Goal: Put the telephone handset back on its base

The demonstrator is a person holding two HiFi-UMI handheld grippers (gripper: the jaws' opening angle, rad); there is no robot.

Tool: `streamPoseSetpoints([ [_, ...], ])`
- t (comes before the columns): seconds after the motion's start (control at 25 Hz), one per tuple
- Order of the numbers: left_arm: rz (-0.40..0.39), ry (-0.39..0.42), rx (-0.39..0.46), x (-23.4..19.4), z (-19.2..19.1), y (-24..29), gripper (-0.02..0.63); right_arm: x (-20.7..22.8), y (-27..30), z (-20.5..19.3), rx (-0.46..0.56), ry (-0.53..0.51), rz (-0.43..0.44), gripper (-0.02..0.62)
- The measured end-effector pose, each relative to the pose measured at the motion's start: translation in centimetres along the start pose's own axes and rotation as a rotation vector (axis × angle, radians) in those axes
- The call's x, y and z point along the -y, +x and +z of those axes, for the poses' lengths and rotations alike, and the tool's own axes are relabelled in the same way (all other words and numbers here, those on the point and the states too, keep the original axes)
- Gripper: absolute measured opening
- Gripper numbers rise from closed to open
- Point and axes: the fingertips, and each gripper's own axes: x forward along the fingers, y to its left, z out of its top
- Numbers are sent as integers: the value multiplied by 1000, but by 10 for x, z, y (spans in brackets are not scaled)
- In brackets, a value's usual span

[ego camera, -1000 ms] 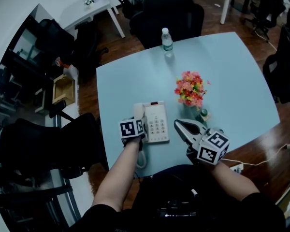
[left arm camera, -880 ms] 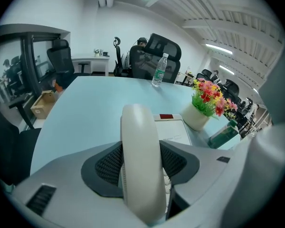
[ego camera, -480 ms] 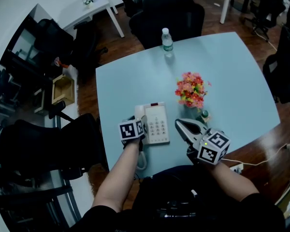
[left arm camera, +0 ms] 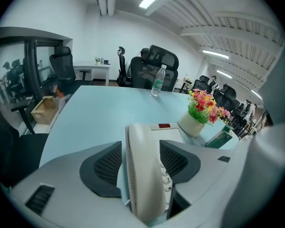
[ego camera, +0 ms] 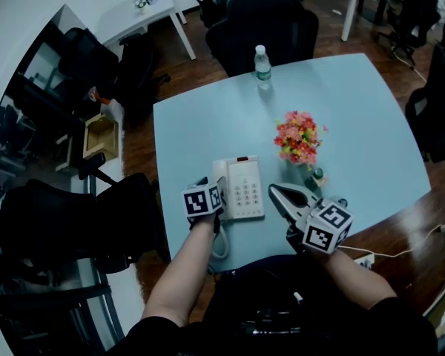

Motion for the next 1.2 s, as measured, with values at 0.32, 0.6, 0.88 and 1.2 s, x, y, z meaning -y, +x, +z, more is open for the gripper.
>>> streamPoseSetpoints([
  [0.32, -72, -5, 97, 5, 4, -50, 249, -42, -8, -7, 25, -38, -6, 14],
  [0.6, -256, -24, 244, 20, -17, -121, 153, -105, -21, -40, 39, -66, -20, 15],
  [0.88, -412, 53, 321, 22, -59, -226, 0, -186, -33, -89, 56, -89, -66, 15],
  [1.2, -584, 109, 375, 41, -112, -315, 0, -252, -71, -133, 87, -85, -146, 14],
])
